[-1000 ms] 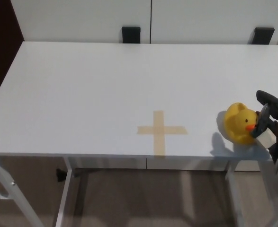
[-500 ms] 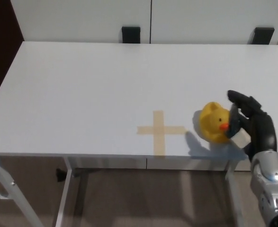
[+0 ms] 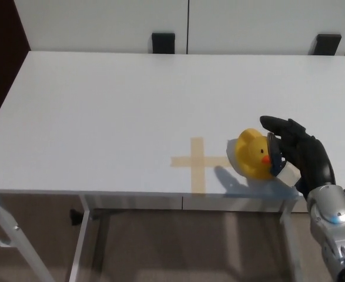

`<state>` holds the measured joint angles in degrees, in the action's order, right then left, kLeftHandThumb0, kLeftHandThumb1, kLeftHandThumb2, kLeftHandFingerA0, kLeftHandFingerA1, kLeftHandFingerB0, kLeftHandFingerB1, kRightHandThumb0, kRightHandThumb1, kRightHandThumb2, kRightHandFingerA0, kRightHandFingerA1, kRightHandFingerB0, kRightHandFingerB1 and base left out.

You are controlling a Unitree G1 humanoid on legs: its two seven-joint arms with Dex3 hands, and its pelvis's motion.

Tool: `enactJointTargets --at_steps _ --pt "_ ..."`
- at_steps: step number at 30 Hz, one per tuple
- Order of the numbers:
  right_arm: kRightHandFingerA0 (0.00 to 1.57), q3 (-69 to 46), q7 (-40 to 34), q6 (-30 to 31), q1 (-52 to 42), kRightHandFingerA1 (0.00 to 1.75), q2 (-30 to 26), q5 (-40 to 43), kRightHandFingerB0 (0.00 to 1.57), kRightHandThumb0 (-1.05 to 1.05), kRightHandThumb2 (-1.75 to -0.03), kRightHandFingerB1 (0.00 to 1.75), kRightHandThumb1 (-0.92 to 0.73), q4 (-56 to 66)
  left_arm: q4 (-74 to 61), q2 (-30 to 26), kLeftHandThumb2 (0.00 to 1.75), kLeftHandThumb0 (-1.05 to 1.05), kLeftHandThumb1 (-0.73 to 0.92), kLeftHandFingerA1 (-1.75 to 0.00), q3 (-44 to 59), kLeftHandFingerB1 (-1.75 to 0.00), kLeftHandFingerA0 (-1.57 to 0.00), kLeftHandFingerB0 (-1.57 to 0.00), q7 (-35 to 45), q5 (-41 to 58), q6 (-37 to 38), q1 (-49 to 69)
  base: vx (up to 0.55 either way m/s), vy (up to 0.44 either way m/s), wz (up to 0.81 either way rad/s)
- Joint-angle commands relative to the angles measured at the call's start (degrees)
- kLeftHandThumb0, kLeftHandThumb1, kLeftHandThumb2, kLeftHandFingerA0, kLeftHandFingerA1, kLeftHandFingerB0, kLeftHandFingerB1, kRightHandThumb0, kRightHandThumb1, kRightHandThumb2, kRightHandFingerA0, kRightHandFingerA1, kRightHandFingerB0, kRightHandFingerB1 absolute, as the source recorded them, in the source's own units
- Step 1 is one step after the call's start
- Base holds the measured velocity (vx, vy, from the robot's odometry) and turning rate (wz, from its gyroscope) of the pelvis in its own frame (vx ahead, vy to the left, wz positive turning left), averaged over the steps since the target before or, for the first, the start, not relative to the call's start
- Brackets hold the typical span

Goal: The robot uses its right hand to push the yellow duck toy to the center of the white desk.

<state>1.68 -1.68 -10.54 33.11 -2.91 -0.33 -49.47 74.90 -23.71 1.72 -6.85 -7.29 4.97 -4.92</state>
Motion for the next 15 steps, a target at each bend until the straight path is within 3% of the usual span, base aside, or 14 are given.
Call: enactJointTargets --at_steps 1,9,10,14,15 --pt "0.35 1.56 2.63 3.21 -1.73 0.5 0.26 -1.61 0.35 -0.86 -0.75 0.42 -0.92 -0.96 0.36 -0.72 0.64 -0.13 0.7 -0.62 -0.41 -0.55 -0.9 -0.88 -0.64 -1.31 1.89 -0.01 0.0 0.0 0.0" --pt "0.28 2.58 0.23 3.98 -1.61 0.48 4.04 -1.92 0.26 -0.93 -0.79 0.37 -0.92 0.14 0.02 -0.4 0.68 -0.11 0.67 -0.68 0.14 -0.57 -0.89 -0.89 -0.65 -0.9 2.27 0.47 0.0 0.0 0.0" --pt "0.19 2.62 -0.4 4.26 -1.39 0.5 4.92 -1.84 0.25 -0.97 -0.99 0.43 -0.8 0.21 0.06 -0.46 0.67 -0.11 0.66 -0.65 0.25 -0.58 -0.89 -0.9 -0.54 -0.79 2.16 0.49 0.0 0.0 0.0" --pt "0.2 2.52 -1.59 5.01 -1.04 0.49 6.28 -1.93 0.24 -0.98 -0.96 0.41 -0.81 0.52 0.09 -0.58 0.66 -0.12 0.66 -0.65 0.56 -0.59 -0.89 -0.9 -0.16 -0.62 2.4 0.47 0.0 0.0 0.0" --pt "0.16 2.32 -1.92 4.92 -0.94 0.45 6.82 -1.76 0.26 -0.92 -0.81 0.38 -0.92 0.47 0.02 -0.56 0.69 -0.11 0.67 -0.64 0.46 -0.6 -0.88 -0.88 -0.19 -0.75 2.56 0.5 0.0 0.0 0.0"
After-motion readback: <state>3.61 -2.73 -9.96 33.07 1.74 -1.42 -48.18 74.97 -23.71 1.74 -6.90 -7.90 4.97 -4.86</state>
